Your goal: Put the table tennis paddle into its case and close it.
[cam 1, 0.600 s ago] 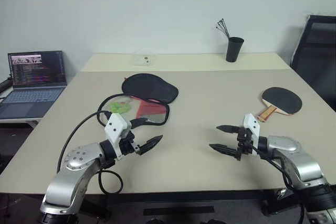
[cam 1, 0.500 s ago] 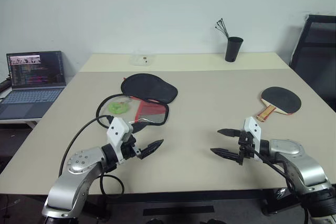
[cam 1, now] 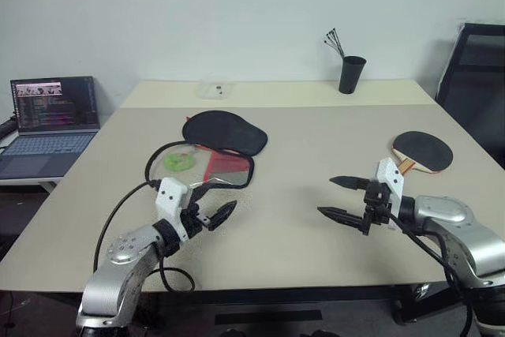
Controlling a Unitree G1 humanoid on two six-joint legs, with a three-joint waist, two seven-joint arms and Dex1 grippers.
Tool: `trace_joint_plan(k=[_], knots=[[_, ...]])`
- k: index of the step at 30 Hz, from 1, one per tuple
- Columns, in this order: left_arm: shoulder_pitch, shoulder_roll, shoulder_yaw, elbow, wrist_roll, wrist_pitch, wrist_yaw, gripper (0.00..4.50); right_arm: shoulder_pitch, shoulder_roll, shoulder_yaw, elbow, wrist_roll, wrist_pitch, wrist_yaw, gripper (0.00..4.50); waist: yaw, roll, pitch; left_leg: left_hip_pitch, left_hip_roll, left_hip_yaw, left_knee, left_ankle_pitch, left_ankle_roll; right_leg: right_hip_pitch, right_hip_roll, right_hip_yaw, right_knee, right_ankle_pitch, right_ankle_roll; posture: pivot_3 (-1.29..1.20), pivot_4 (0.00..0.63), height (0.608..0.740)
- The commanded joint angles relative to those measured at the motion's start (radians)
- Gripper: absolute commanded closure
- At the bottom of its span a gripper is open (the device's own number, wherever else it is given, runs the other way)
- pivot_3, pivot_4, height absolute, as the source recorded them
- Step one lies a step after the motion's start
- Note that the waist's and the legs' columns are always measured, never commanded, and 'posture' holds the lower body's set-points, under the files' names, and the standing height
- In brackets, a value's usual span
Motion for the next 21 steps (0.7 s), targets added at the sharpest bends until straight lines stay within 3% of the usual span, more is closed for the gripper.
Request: trace_joint_plan(k=[1, 8, 21], knots=[[0.015, -0.005, 0.049, -0.056, -0.039, 0.071, 0.058, 0.0, -0.053, 0.027, -0.004, -0.019, 0.03, -0.006, -0.009, 0.03, 0.0, 0.0, 0.0, 0.0, 0.0, 0.0, 0.0, 0.0, 0.0, 0.0, 0.0, 0.0, 0.0, 0.0, 0.0, 0.0, 0.15, 0.74], [-0.083, -0.058, 0.065, 0.016, -0.058, 0.153, 0.152, 0.0, -0.077, 0.044, 0.005, -0.038, 0.046, 0.003, -0.011, 0.03, 0.014, -0.003, 0.0, 0.0, -0.001, 0.0, 0.0, 0.0, 0.0, 0.001, 0.0, 0.0, -0.001, 0.0, 0.0, 0.0, 0.15, 0.74], [-0.245, -0.028, 0.012, 0.181, 0.055, 0.057, 0.129, 0.0, -0.066, 0.073, 0.023, -0.016, 0.021, -0.049, -0.045, 0.03, 0.014, -0.004, -0.001, 0.0, 0.0, 0.001, 0.0, 0.0, 0.0, 0.001, 0.001, 0.0, 0.0, 0.0, 0.0, 0.0, 0.15, 0.74]])
